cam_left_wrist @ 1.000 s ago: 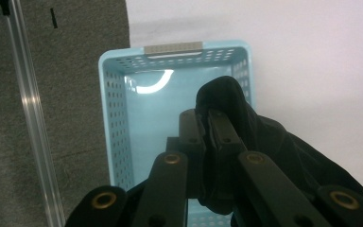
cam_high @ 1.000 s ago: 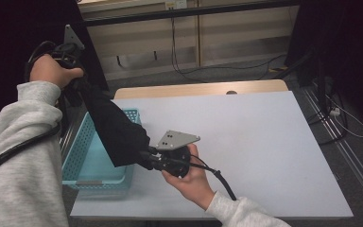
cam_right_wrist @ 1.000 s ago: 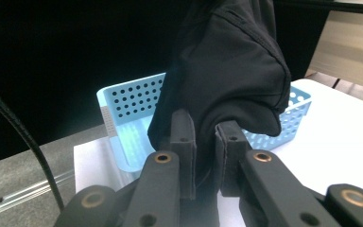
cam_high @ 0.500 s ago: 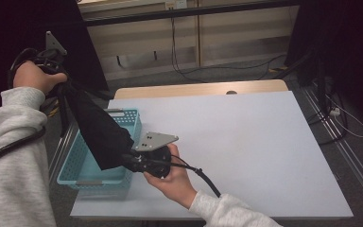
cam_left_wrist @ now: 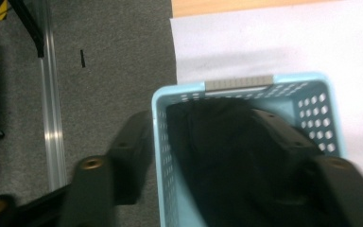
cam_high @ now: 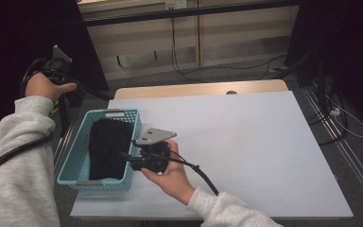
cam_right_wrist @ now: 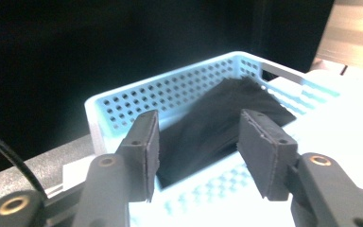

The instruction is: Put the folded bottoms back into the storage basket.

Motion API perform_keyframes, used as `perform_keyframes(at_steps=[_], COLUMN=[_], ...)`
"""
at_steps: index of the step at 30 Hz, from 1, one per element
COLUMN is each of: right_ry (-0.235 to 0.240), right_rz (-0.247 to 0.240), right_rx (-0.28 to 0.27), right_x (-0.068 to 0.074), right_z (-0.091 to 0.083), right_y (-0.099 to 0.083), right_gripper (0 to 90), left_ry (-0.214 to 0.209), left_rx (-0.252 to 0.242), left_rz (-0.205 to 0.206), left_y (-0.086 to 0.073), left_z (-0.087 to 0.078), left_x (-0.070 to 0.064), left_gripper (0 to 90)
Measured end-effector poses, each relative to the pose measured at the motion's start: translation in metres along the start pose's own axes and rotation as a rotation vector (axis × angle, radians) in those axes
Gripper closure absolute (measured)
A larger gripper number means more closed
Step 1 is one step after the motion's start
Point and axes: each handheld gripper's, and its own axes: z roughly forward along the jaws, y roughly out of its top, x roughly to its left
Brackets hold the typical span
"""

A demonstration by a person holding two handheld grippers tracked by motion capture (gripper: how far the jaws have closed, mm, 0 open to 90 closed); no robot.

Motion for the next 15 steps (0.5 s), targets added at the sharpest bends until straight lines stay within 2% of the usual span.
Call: perform_keyframes(at_steps=[3,7,9,12,15], right_ry=[-0.031,-0.051,-0.064,-0.082,-0.092], right_rz=[-0.012,-0.032,-0.043,-0.056,-0.058], right_rx=[0.018,0.053,0.068,0.076,0.08], right_x=[-0.011,-0.023,-0.029,-0.036,-0.043], right_z=[-0.016,-0.033,-0.04,-0.049,-0.056], right_y=[-0.008,-0.019,-0.025,-0.031,-0.036], right_gripper=[42.6,35.9,34.0,31.3,28.6], left_ry=[-0.014,-0.046,-0.056,-0.066,-0.094], left_rx=[0.007,0.016,0.018,0.0,-0.009], left_rz=[0.011,0.005,0.016,0.031,0.038], left_y=[-0.014,-0.028,-0.033,-0.039,-0.044], left_z=[0.01,0.021,0.025,0.03,0.035], left_x=[-0.002,-0.006,-0.01,-0.015,-0.019], left_gripper=[32.9,32.3,31.8,29.7,28.5])
